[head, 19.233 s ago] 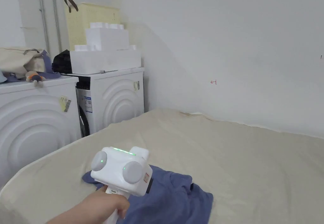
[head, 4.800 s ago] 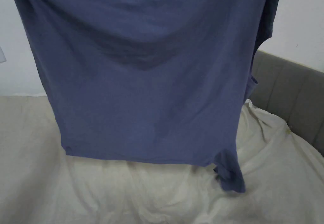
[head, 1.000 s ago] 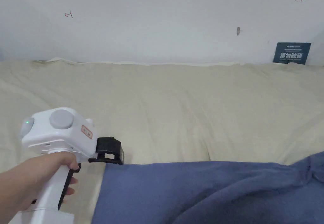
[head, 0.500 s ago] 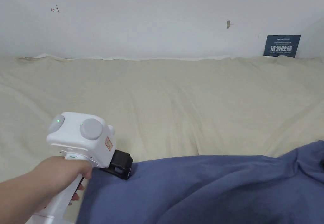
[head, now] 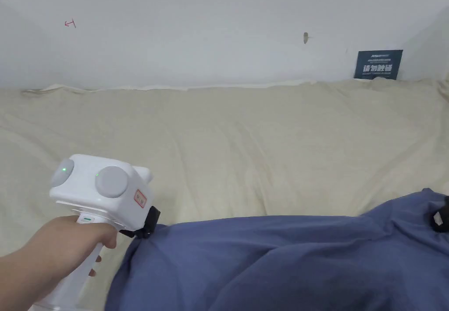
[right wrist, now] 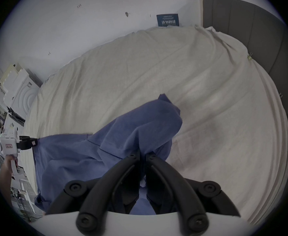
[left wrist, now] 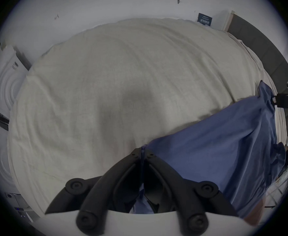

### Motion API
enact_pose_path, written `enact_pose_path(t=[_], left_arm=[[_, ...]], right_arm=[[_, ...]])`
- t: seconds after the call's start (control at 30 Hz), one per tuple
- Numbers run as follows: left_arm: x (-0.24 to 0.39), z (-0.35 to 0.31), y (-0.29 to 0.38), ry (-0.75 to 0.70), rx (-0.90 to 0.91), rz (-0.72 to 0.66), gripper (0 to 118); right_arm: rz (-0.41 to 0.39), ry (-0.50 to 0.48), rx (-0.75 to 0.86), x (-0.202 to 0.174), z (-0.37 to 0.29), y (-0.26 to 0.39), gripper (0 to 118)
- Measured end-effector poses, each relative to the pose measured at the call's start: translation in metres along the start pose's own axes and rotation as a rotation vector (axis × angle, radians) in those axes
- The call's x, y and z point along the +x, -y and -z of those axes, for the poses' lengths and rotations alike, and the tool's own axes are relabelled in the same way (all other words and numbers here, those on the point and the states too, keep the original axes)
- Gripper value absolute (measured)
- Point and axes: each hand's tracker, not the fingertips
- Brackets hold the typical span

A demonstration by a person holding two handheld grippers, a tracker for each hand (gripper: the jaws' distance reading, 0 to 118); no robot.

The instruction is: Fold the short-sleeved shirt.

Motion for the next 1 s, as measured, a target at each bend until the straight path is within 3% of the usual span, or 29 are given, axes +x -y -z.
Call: enact_pose_path(t=[0.27,0.53,0.7,1.0], left_arm=[[0.006,-0.087,0.004,0.055,0.111,0.001,2],[0.020,-0.158,0.020,0.103,0.292,-0.031,3],[0.018,-0.222,0.016,0.137,0.396,-0.029,2],[0.000,-0.343,-0.021,0.121,0.584,-0.048,3]], right_arm=[[-0.026,-0.098,0.156,-0.007,-0.104,-0.005,5],[-0.057,-0.118,0.224,-0.021,-0.169,0.005,6],[-0.143,-0.133,0.302,-0.036,-0.221,0.009,6],[-0.151,-0.095,0.491,-0.067,-0.321,-0.045,6]])
